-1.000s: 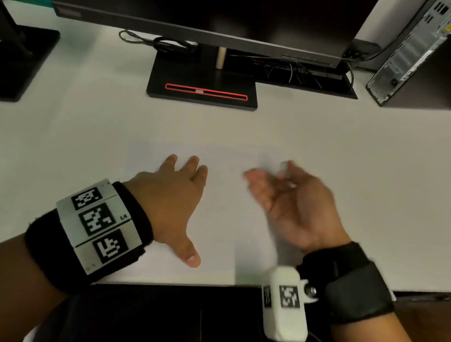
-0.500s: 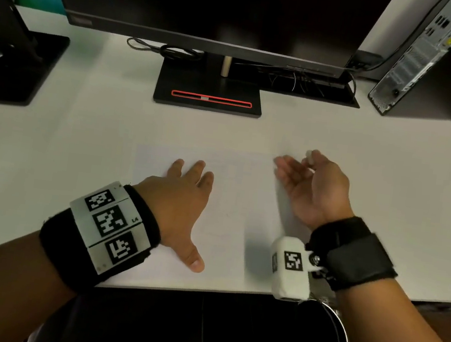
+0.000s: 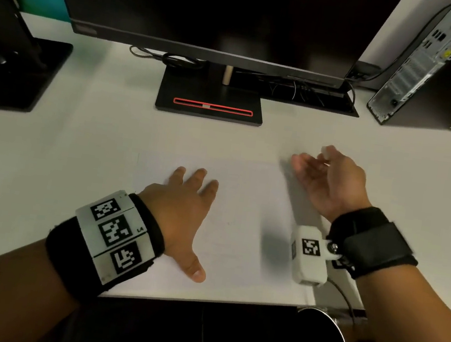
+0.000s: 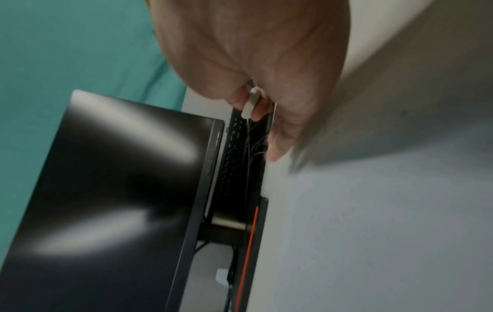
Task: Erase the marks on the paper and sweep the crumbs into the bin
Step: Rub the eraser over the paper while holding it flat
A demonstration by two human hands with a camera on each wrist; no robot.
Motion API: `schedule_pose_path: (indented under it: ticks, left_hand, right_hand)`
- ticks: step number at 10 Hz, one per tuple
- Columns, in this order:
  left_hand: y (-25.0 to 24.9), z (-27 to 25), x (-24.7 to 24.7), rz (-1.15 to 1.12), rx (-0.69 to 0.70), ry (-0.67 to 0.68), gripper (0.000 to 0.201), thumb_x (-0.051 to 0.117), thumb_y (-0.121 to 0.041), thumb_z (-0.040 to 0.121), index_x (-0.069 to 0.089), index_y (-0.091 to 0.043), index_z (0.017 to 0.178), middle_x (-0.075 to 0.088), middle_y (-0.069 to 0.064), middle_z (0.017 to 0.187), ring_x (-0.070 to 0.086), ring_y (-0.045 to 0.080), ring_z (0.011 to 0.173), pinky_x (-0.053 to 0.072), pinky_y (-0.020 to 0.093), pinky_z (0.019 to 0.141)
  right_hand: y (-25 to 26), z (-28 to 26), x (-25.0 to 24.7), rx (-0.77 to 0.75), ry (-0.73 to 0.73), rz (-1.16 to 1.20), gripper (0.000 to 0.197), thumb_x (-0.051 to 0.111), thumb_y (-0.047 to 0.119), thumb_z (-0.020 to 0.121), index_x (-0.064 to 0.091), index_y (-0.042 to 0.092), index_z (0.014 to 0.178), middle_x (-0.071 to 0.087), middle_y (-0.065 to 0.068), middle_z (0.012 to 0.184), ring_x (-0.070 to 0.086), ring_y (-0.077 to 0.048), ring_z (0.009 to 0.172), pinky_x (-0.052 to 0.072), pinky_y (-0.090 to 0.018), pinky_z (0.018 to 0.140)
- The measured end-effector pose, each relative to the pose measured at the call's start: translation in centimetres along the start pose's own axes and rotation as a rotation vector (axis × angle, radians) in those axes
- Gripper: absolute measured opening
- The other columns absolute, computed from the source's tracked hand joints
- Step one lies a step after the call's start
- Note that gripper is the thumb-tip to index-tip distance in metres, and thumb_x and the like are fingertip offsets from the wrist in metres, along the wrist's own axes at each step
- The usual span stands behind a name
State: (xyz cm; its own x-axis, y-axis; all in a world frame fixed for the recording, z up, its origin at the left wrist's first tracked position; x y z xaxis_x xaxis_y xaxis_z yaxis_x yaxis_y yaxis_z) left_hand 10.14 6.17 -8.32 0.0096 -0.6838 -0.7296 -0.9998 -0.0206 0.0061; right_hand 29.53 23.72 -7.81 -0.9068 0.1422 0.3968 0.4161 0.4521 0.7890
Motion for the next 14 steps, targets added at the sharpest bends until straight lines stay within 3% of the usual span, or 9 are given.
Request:
schedule_pose_path:
  ticks: [1,2,3,4,6,7,8,12,14]
  left_hand:
    - [-0.4,0.1,-0.6,0.025,0.006,-0.007,0.153,0.083,-0.072,0.056,-0.025,-0.027,0.154,-0.029,0.007,0.162,-0.014,0.038,0.151,0.036,0.058,0.112]
    - [-0.8,0.2,-0.9,0.044,-0.001,0.003,0.152,0.084,-0.070,0.056,-0.024,-0.027,0.155,-0.028,0.011,0.162,-0.009,0.042,0.150,0.037,0.057,0.111]
    - [-0.8,0.3,-0.7,0.035,-0.006,0.015,0.152,0.084,-0.068,0.057,-0.026,-0.027,0.154,-0.030,0.011,0.161,-0.013,0.043,0.149,0.035,0.057,0.112]
    - [-0.6,0.3,-0.6,0.023,-0.005,0.021,0.153,0.085,-0.068,0.057,-0.027,-0.027,0.154,-0.031,0.010,0.160,-0.016,0.043,0.149,0.035,0.058,0.112]
    - [-0.6,0.5,-0.7,0.021,0.000,0.008,0.153,0.084,-0.069,0.056,-0.025,-0.027,0.154,-0.030,0.010,0.161,-0.015,0.043,0.149,0.036,0.058,0.111]
    - [-0.7,0.5,-0.6,0.020,0.002,0.007,0.153,0.085,-0.069,0.056,-0.025,-0.027,0.154,-0.030,0.010,0.161,-0.014,0.043,0.149,0.037,0.058,0.111]
    - [-0.6,0.6,-0.7,0.027,-0.003,0.002,0.154,0.085,-0.069,0.055,-0.025,-0.027,0.154,-0.030,0.011,0.161,-0.013,0.043,0.149,0.037,0.057,0.111]
    - [-0.6,0.7,-0.5,0.021,-0.003,0.009,0.155,0.085,-0.070,0.055,-0.027,-0.028,0.153,-0.032,0.010,0.160,-0.016,0.043,0.149,0.037,0.058,0.111]
    - [-0.7,0.7,-0.5,0.017,0.000,0.013,0.154,0.085,-0.069,0.055,-0.027,-0.028,0.153,-0.032,0.010,0.160,-0.016,0.043,0.149,0.037,0.057,0.111]
  right_hand:
    - [-1.5,-1.9,2.6,0.065,0.253,-0.561,0.024,0.054,0.020,0.104,0.052,0.011,0.081,0.057,-0.009,0.065,0.052,-0.020,0.051,0.048,-0.027,0.047]
    - [-4.2,-3.5,4.1,0.052,0.502,-1.277,0.030,0.057,0.026,0.101,0.057,0.010,0.075,0.058,-0.008,0.062,0.047,-0.018,0.046,0.039,-0.024,0.041]
    - [-3.8,-2.4,4.5,-0.043,0.480,-1.587,0.036,0.059,0.030,0.097,0.061,0.011,0.067,0.057,-0.009,0.062,0.044,-0.021,0.048,0.037,-0.022,0.042]
    - [-1.5,-0.6,4.6,-0.148,0.360,-1.657,0.038,0.057,0.030,0.097,0.061,0.009,0.066,0.057,-0.012,0.062,0.045,-0.022,0.049,0.037,-0.023,0.046]
    - [-3.0,-1.0,4.6,-0.101,0.441,-1.662,0.040,0.057,0.029,0.098,0.060,0.010,0.063,0.056,-0.005,0.057,0.045,-0.019,0.045,0.036,-0.022,0.041]
    - [-1.5,-0.3,4.2,-0.177,0.353,-1.646,0.039,0.055,0.028,0.098,0.061,0.009,0.065,0.059,-0.009,0.060,0.047,-0.021,0.048,0.037,-0.023,0.045]
    - [-3.0,-1.0,4.5,-0.131,0.441,-1.647,0.039,0.055,0.028,0.099,0.060,0.009,0.065,0.056,-0.005,0.056,0.046,-0.018,0.046,0.037,-0.020,0.041]
    - [-1.8,-0.5,4.5,-0.194,0.358,-1.651,0.041,0.053,0.029,0.099,0.061,0.008,0.064,0.060,-0.011,0.061,0.050,-0.023,0.050,0.041,-0.026,0.048]
    - [-2.2,-0.4,4.6,-0.167,0.354,-1.625,0.039,0.054,0.027,0.098,0.061,0.008,0.064,0.057,-0.008,0.058,0.048,-0.023,0.049,0.039,-0.023,0.044]
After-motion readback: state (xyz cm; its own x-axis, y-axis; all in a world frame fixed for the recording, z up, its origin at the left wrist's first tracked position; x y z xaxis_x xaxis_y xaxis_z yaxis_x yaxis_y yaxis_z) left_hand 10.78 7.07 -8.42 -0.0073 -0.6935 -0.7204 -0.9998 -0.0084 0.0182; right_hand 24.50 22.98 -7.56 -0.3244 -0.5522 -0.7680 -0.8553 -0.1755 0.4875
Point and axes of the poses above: each hand's wrist, its own z-axis towards the middle knuckle, its own x-axis out of the palm, y = z × x, the point moved 10 cm from there along z, towards the middle knuckle
